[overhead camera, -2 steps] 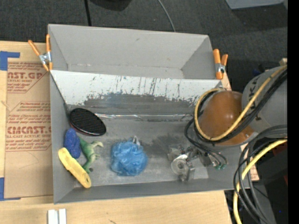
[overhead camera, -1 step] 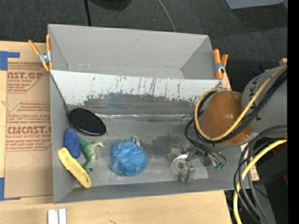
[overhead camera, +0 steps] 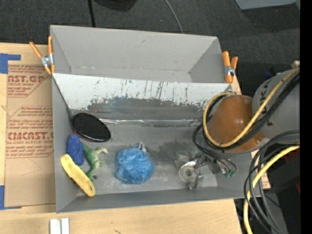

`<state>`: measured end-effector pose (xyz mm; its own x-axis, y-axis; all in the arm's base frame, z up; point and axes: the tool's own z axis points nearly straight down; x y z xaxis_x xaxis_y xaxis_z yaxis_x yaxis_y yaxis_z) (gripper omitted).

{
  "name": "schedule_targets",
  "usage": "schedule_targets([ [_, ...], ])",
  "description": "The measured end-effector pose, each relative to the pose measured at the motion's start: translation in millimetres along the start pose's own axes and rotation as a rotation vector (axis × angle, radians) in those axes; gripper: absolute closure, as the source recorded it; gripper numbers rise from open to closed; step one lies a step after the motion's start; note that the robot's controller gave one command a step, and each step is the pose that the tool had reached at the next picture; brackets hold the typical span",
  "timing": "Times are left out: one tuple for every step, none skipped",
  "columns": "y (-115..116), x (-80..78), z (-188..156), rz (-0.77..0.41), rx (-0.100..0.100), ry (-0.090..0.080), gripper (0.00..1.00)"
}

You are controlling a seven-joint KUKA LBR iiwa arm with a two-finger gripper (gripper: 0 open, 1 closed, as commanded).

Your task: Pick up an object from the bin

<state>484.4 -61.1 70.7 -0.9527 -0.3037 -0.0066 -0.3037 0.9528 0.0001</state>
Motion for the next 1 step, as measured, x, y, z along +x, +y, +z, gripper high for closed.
schedule_targets([
  [0.0,0.0,0.0,0.000,0.000,0.000,1.00],
])
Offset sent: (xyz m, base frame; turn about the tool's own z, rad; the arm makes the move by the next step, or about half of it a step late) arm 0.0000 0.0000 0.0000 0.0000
